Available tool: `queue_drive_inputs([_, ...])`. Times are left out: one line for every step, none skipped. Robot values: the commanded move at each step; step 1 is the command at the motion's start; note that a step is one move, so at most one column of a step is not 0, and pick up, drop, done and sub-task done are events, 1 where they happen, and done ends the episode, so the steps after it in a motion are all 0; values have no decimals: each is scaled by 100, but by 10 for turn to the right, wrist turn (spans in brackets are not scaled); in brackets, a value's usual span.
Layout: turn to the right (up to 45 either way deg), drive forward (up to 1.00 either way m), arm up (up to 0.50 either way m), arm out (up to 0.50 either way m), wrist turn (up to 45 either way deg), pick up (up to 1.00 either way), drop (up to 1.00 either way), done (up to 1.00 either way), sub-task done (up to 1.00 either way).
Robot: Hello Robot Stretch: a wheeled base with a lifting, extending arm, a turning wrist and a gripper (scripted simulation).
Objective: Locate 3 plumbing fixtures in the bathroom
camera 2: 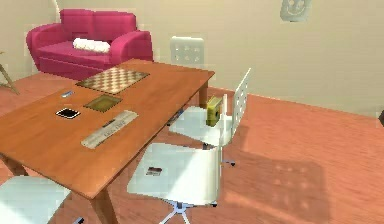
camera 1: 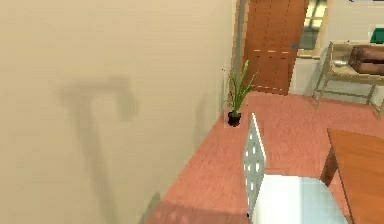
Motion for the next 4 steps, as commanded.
queue_drive_inputs([0, 70, 0, 0, 0, 0, 0, 0, 0])
queue_drive_inputs([60, 0, 0, 0, 0, 0, 0, 0, 0])
queue_drive_inputs([0, 25, 0, 0, 0, 0, 0, 0, 0])
queue_drive_inputs([150, 0, 0, 0, 0, 0, 0, 0, 0])
